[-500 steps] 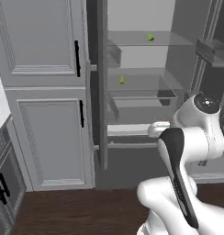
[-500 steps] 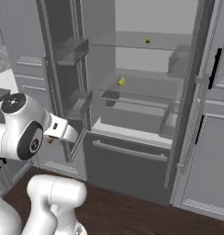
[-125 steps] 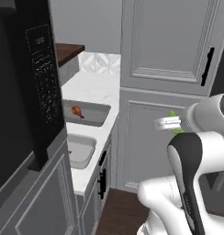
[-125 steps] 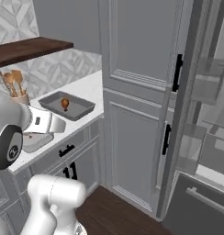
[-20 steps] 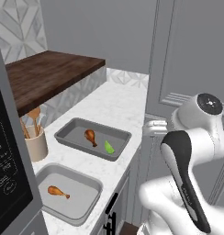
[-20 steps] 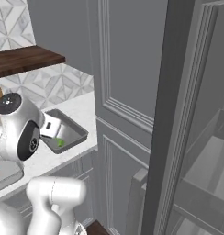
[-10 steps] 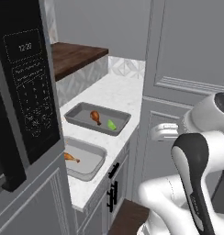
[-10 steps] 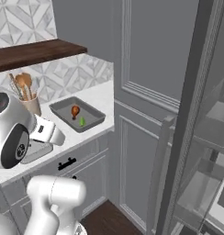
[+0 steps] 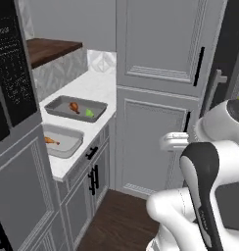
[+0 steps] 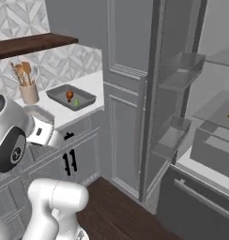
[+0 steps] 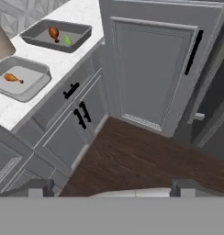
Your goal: Place one lemon wedge and one chicken drumstick in each tupperware on the nearby counter, to pack two identical lunches.
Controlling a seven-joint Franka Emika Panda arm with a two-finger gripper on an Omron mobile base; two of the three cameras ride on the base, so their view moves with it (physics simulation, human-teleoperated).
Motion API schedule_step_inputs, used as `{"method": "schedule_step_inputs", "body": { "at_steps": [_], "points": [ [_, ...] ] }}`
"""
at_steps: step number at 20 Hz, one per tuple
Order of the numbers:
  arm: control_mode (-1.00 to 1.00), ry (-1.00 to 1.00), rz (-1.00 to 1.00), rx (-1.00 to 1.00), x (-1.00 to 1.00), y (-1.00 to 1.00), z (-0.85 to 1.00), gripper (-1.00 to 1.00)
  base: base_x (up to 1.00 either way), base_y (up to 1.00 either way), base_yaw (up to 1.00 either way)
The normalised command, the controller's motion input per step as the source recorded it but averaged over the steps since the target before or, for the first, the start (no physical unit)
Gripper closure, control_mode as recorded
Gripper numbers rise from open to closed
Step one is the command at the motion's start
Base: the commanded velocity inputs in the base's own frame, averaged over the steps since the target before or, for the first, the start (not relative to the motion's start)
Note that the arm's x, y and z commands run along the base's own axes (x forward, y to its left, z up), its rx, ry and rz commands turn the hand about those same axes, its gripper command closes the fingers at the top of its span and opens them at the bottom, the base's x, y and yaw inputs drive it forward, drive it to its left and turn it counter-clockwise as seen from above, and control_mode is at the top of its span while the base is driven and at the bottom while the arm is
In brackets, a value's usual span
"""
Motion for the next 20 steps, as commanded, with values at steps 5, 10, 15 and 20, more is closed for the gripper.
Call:
{"method": "schedule_step_inputs", "body": {
  "at_steps": [5, 10, 15, 20],
  "points": [
    [1.00, 0.00, 0.00, 0.00, 0.00, 0.00, 0.00, -1.00, -0.44, -0.57, -0.47],
    [1.00, 0.00, 0.00, 0.00, 0.00, 0.00, 0.00, -1.00, -0.22, -0.72, -0.43],
    [1.00, 0.00, 0.00, 0.00, 0.00, 0.00, 0.00, -1.00, -0.14, -0.80, -0.38],
    [1.00, 0.00, 0.00, 0.00, 0.00, 0.00, 0.00, -1.00, 0.31, -0.19, -0.17]
  ]
}}
